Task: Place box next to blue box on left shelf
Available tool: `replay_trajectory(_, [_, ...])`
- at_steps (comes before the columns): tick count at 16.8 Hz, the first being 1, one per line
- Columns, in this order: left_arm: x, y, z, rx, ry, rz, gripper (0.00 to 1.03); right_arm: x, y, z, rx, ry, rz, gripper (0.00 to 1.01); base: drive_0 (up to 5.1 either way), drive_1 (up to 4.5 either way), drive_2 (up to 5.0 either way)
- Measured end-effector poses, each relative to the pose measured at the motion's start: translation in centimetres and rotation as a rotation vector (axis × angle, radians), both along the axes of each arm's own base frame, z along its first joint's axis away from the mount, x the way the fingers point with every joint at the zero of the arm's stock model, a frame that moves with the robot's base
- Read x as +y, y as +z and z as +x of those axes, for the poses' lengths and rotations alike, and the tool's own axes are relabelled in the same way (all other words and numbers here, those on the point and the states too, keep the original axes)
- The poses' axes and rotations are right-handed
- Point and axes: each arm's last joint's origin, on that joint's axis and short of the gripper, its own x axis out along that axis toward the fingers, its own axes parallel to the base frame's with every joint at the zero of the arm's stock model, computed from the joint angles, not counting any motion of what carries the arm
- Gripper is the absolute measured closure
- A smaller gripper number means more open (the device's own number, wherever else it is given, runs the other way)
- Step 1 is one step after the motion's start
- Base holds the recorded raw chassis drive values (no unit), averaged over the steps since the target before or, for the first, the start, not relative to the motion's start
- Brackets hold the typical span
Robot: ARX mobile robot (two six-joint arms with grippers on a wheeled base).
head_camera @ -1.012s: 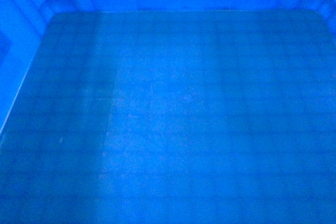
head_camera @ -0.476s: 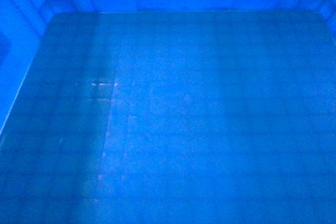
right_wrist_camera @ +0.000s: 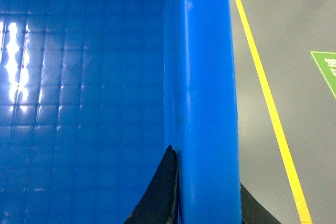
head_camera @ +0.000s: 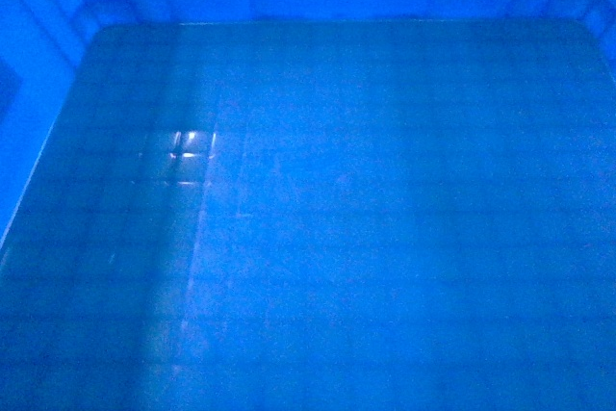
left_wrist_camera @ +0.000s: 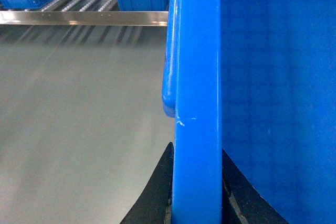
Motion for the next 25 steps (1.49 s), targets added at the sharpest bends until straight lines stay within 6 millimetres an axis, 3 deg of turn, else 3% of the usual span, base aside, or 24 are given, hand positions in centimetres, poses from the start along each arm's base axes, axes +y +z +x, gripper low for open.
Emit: replay_trajectory(25, [-0.03,-0.03,0.03,0.002,-0.001,0.001,0.93,-0.03,-0.02,-0.04,0.001,-0.001,-0.001,0.92,0.0,4.11,-4.2])
